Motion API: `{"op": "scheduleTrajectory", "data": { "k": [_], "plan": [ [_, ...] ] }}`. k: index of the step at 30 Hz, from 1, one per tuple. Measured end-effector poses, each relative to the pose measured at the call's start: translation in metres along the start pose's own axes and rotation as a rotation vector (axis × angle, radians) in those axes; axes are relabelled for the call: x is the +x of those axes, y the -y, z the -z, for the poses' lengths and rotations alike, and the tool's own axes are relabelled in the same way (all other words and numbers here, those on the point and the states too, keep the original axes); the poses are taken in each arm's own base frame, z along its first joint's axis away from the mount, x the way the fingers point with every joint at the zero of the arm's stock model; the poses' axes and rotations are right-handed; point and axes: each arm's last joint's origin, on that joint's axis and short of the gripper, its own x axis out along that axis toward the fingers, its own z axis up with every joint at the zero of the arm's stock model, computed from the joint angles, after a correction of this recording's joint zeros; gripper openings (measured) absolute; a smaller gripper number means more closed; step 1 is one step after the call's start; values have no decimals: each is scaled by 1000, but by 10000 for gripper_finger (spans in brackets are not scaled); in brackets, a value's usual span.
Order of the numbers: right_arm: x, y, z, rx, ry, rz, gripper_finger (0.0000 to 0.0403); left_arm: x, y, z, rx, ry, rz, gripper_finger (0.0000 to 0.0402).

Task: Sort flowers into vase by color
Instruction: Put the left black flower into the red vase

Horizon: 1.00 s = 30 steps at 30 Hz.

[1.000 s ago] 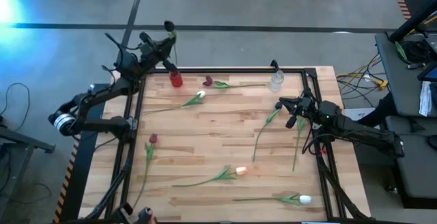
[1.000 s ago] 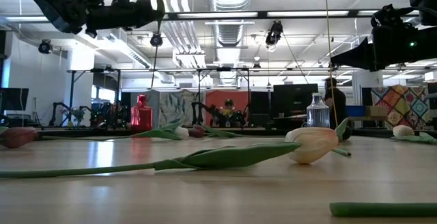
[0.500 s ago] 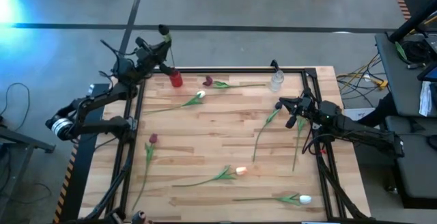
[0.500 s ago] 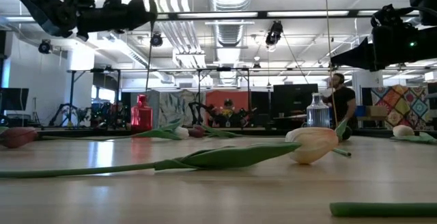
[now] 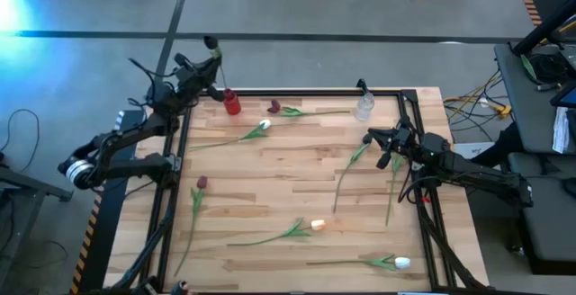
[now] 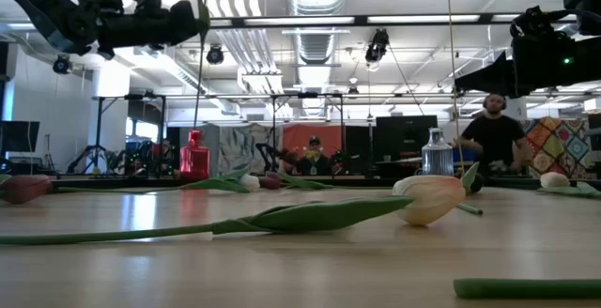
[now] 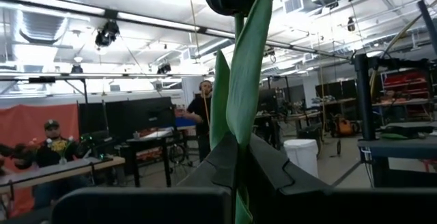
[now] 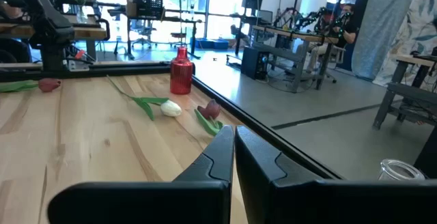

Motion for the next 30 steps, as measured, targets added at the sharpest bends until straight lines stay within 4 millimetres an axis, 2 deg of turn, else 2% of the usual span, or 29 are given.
{"op": "scheduleTrajectory", "data": {
  "k": [8, 30],
  "plan": [
    [0, 0, 0, 0, 0, 0, 9, -2, 0, 9, -17, -15, -3, 0],
    [0, 0, 0, 0, 0, 0, 9, -29, 7, 45, -41, -159, -23, 0]
  ]
}}
